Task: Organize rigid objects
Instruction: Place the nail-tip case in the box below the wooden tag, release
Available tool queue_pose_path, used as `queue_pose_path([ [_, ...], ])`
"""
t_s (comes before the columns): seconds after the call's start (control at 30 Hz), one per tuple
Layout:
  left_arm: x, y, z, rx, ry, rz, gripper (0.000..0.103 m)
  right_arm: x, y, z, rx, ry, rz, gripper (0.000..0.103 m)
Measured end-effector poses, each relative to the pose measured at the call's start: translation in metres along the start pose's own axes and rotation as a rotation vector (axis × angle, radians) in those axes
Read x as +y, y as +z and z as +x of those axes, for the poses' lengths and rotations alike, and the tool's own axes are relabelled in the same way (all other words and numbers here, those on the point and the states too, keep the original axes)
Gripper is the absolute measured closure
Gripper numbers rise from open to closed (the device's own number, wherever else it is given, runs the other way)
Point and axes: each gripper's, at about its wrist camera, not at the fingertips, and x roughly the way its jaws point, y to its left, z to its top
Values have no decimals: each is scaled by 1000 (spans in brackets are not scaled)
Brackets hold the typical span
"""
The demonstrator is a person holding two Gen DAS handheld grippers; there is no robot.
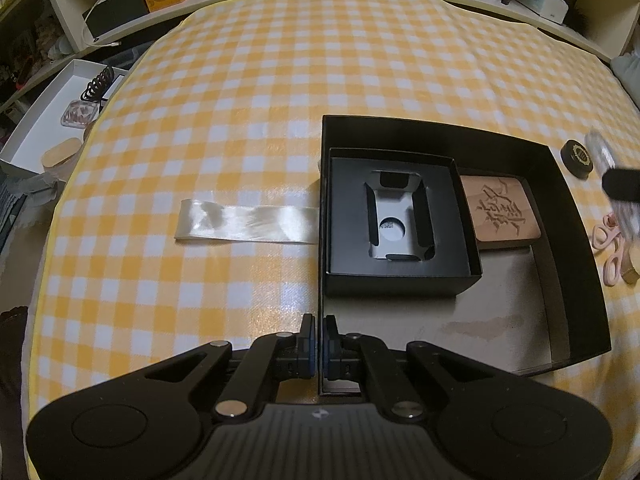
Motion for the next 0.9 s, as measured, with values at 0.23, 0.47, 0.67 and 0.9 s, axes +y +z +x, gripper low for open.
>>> queue_pose_path([
  [0.23,-4,1,5,12,12,8,99,23,-22,9,73,13,3,26],
  [0.47,-5,1,5,13,11,7,99,42,-38,15,71,-63,-29,26],
  [0.67,-4,1,5,12,12,8,99,48,-42,14,73,-63,-19,26],
  [0.9,-4,1,5,12,11,7,99,52,-49,19,70,-102,-28,26],
])
